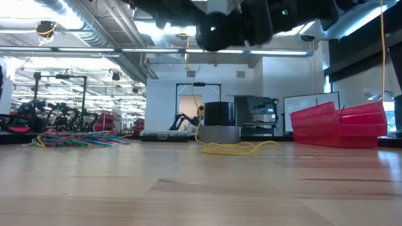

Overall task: Coil cords
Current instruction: Coil the yellow wire into the black spool

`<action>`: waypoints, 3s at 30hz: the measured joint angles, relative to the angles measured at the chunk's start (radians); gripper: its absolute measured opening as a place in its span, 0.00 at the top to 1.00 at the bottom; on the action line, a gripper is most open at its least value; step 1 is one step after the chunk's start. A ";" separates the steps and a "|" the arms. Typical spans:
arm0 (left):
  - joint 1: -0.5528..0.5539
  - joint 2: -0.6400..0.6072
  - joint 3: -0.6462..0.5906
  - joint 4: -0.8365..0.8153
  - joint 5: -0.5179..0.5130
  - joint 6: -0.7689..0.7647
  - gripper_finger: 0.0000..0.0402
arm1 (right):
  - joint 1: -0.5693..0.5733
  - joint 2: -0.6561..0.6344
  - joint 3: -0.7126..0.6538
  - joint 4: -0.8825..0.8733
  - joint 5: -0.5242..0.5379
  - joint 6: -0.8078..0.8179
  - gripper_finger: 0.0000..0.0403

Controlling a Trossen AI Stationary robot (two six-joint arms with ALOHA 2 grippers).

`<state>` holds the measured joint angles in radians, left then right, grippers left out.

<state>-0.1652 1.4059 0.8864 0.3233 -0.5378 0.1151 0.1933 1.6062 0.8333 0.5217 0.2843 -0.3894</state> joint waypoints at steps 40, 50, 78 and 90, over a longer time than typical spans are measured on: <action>-0.086 -0.069 0.002 -0.030 -0.036 0.092 1.00 | -0.078 -0.056 -0.038 -0.319 -0.063 0.038 0.59; -0.086 -0.069 0.002 -0.053 -0.038 0.094 1.00 | -0.129 0.044 -0.071 -0.089 -0.120 0.068 0.59; -0.175 -0.142 0.002 -0.104 -0.172 0.127 1.00 | -0.127 0.023 -0.070 -0.126 0.003 0.178 0.92; -0.173 -0.142 0.002 -0.104 -0.174 0.127 1.00 | -0.128 0.057 -0.069 -0.020 -0.145 0.192 0.64</action>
<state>-0.3378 1.2640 0.8883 0.2189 -0.7120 0.2424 0.0650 1.6634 0.7644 0.5019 0.1393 -0.1970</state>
